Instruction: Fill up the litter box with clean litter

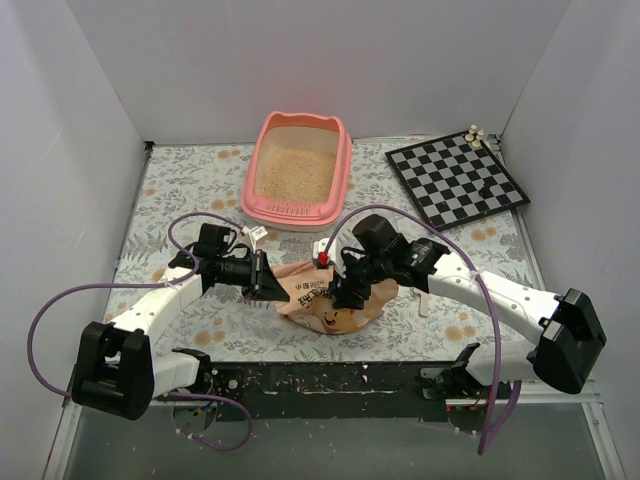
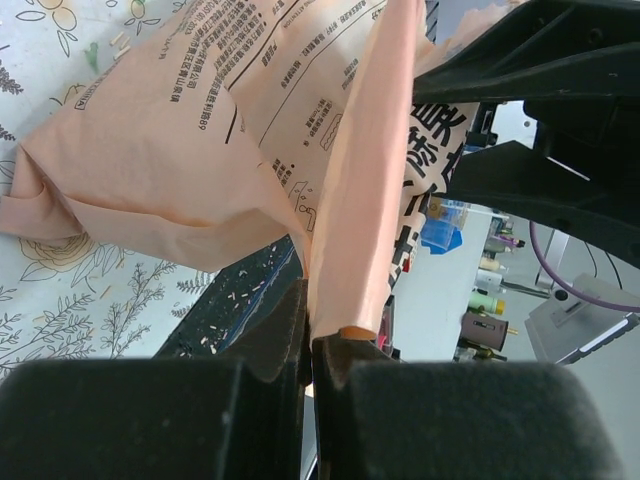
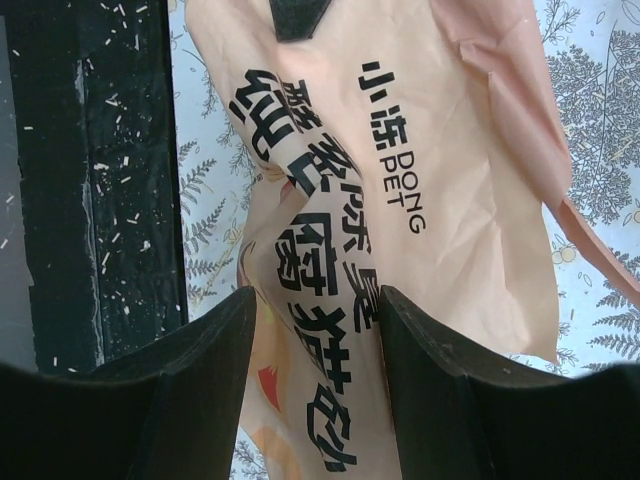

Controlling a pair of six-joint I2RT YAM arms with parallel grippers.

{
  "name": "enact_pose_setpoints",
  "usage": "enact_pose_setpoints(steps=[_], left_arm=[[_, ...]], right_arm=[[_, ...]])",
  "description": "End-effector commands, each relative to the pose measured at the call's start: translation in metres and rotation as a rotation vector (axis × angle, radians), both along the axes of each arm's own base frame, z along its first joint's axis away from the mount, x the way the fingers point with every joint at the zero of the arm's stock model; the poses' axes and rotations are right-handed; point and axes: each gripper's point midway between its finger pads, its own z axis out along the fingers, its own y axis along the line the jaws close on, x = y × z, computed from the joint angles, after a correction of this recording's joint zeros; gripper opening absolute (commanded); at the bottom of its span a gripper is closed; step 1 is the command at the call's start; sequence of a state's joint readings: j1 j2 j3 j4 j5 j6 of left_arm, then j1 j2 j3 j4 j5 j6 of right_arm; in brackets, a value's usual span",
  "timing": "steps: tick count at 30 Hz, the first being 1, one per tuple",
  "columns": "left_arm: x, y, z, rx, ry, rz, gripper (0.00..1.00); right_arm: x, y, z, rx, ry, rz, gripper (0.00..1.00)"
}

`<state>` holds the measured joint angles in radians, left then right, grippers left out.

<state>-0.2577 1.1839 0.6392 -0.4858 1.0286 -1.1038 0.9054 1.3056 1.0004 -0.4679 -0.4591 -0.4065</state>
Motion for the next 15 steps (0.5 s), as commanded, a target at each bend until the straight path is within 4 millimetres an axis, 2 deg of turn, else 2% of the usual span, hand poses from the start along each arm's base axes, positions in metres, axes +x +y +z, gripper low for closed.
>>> enact_pose_setpoints(steps=[1, 3, 5, 6, 7, 8, 9, 11, 13, 15], left_arm=[[0.007, -0.002, 0.007, -0.001, -0.048, -0.01, 0.0], [0.008, -0.002, 0.007, 0.005, -0.051, -0.005, 0.0], [0.01, -0.002, 0.009, 0.006, -0.058, -0.003, 0.0], [0.013, -0.002, 0.01, 0.012, -0.068, 0.005, 0.0], [0.017, -0.002, 0.015, 0.015, -0.096, 0.016, 0.01], [0.021, -0.003, 0.022, 0.009, -0.127, 0.021, 0.07], [0.028, -0.003, 0.031, 0.01, -0.176, 0.033, 0.09], [0.042, -0.002, 0.06, 0.011, -0.309, 0.068, 0.14], [0.051, 0.001, 0.085, 0.02, -0.414, 0.12, 0.32], [0.047, 0.004, 0.104, 0.003, -0.463, 0.153, 0.39]], right_arm=[[-0.008, -0.008, -0.007, -0.014, -0.01, 0.026, 0.58], [-0.009, -0.013, -0.013, -0.037, -0.006, 0.019, 0.45], [-0.008, -0.019, -0.019, -0.058, -0.01, 0.0, 0.2], [-0.007, -0.021, -0.021, -0.066, -0.015, -0.006, 0.03], [-0.009, -0.023, -0.023, -0.071, -0.009, -0.005, 0.01], [-0.011, -0.022, -0.023, -0.065, -0.006, 0.001, 0.01], [-0.013, -0.023, -0.023, -0.064, 0.002, 0.002, 0.01], [-0.012, -0.025, -0.023, -0.064, 0.003, -0.013, 0.01], [-0.009, -0.026, -0.022, -0.059, 0.0, -0.029, 0.01], [-0.004, -0.027, -0.02, -0.058, -0.007, -0.058, 0.01]])
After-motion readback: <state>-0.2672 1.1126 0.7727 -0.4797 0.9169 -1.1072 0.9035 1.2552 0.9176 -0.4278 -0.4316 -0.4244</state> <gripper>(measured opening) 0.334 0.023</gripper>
